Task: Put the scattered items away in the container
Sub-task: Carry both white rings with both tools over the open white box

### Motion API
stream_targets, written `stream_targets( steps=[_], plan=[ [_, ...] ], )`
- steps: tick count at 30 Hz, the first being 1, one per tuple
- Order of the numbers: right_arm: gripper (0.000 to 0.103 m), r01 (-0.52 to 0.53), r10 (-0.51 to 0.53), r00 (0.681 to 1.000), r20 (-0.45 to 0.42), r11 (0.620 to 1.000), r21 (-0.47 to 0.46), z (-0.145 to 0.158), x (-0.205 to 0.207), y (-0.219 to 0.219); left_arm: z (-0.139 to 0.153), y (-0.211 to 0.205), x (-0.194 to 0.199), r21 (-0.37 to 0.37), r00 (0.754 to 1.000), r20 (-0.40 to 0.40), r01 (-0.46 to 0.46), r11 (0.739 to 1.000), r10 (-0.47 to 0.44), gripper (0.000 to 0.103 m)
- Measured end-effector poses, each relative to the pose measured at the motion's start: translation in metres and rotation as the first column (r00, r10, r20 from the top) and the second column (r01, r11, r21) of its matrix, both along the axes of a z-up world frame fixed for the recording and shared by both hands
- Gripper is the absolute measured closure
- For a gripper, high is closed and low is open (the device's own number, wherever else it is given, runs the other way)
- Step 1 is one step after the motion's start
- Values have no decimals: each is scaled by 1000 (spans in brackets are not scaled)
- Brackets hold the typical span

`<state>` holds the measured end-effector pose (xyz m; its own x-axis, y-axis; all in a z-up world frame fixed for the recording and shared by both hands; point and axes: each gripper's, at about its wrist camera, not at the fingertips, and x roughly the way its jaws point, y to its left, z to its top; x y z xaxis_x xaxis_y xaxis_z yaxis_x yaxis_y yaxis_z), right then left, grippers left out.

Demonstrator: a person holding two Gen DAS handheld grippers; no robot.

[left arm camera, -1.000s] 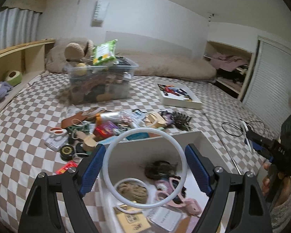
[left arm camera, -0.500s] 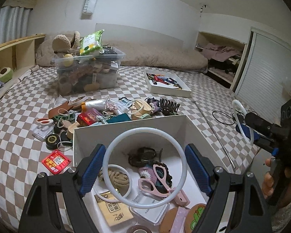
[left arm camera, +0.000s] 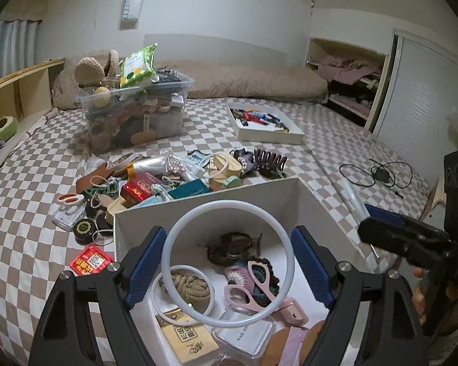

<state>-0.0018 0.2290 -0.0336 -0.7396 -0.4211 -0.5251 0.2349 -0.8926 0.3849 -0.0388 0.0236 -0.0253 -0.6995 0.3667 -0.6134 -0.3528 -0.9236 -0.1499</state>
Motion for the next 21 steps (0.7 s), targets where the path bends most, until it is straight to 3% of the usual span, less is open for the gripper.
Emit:
stream_targets(
  steps=[10,21],
  plan=[
    [18,-29,26,999,35,996,79,-6,0,-20,-18,-1,-7,-32,998,58,-25,999,27,19],
    [18,-83,62,989,137,986,147,-18,-16,-35,-35,-4,-20,-72,994,102,-43,996,51,19]
  ],
)
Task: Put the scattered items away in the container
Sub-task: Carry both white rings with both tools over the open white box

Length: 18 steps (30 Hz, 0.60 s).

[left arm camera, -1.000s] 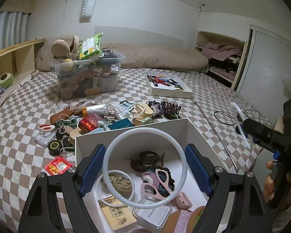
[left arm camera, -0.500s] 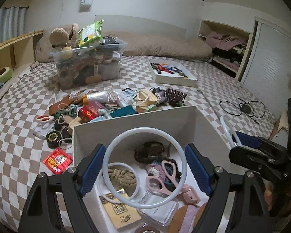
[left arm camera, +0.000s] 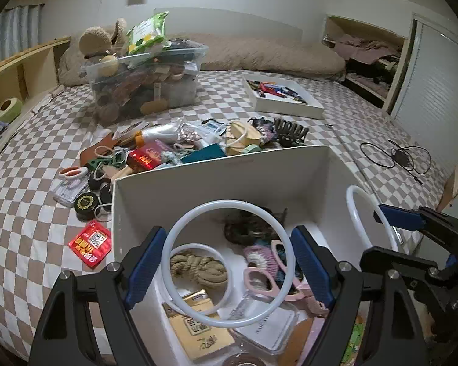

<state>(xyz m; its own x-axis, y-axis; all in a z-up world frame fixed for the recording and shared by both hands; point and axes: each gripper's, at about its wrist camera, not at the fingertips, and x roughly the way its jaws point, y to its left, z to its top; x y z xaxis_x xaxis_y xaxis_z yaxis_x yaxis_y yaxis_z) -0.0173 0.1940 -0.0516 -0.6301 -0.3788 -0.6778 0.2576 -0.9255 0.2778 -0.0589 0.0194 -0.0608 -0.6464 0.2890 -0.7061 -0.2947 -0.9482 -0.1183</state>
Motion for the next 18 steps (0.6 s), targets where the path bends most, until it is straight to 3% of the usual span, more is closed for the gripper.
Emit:
stream_targets(
  steps=[10,18],
  plan=[
    [18,-39,31,996,86,995,90,-13,-2,-10,-4,-8,-10,20,1000,29,-8,1000,7,19],
    [18,-66,54,989,141,994,88,-21,-4,-14,-4,-5,-12,38,999,39,10,999,-11,19]
  ],
)
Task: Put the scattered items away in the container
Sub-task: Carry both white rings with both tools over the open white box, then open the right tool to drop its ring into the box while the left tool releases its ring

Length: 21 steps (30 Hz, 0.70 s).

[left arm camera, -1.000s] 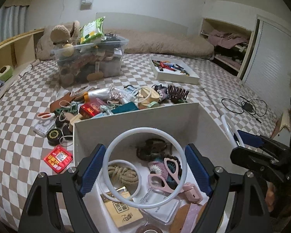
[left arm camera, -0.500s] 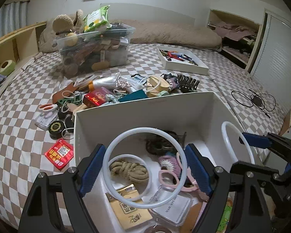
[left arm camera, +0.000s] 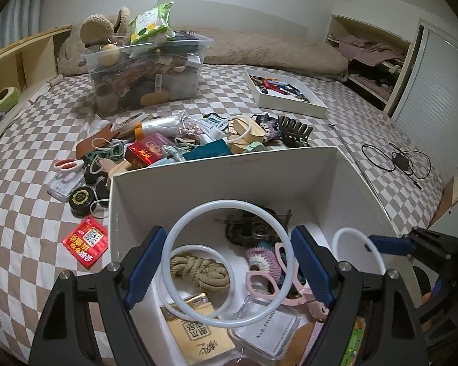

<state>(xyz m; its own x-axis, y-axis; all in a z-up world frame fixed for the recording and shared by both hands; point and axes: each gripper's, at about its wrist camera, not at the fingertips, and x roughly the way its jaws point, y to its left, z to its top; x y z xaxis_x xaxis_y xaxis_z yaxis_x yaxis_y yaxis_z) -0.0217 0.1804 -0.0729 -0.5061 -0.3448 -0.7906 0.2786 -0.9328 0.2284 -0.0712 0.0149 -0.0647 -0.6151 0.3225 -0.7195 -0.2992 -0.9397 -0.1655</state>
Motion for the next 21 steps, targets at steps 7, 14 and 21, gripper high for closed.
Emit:
stream_targets(
  steps=[7,14,21],
  plan=[
    [18,-39,35,998,58,997,61,-3,0,-13,0,3,0,22,1000,16,14,1000,-15,19],
    [0,-79,67,994,82,986,144,-5,7,-22,-2,3,1,22,999,28,18,1000,-19,19],
    [0,-79,78,997,15,987,142,20,18,-14,-1,17,-3,10,997,44,62,998,-63,19]
  ],
)
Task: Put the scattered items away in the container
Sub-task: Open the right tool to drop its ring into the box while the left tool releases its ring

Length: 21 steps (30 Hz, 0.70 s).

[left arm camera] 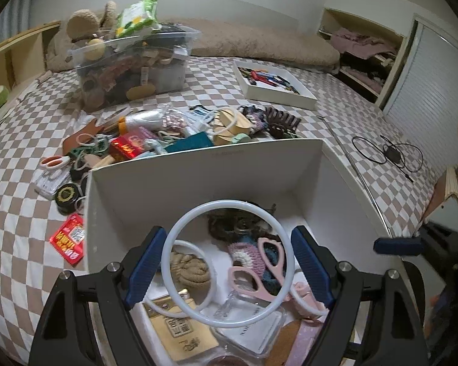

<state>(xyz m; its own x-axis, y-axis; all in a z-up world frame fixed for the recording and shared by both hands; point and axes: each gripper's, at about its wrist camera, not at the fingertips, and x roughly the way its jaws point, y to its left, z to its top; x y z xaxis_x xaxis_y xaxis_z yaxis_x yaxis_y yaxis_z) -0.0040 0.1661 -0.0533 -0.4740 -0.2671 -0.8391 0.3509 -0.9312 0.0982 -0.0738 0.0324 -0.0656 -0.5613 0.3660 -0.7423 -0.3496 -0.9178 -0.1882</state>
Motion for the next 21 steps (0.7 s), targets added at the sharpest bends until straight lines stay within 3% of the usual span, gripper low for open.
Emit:
stream_targets(
  steps=[11,15,21],
  plan=[
    [0,-12,9,999,-48,998,-56,13,22,21,14,54,-13,-10,986,36,166,986,-165,19],
    [0,-14,9,998,-59,997,-80,14,29,27,7,72,-18,-14,979,66,196,980,-195,19],
    [0,2,-9,998,-68,994,-107,14,34,39,-10,87,-26,-80,976,108,197,977,-188,19]
  ],
)
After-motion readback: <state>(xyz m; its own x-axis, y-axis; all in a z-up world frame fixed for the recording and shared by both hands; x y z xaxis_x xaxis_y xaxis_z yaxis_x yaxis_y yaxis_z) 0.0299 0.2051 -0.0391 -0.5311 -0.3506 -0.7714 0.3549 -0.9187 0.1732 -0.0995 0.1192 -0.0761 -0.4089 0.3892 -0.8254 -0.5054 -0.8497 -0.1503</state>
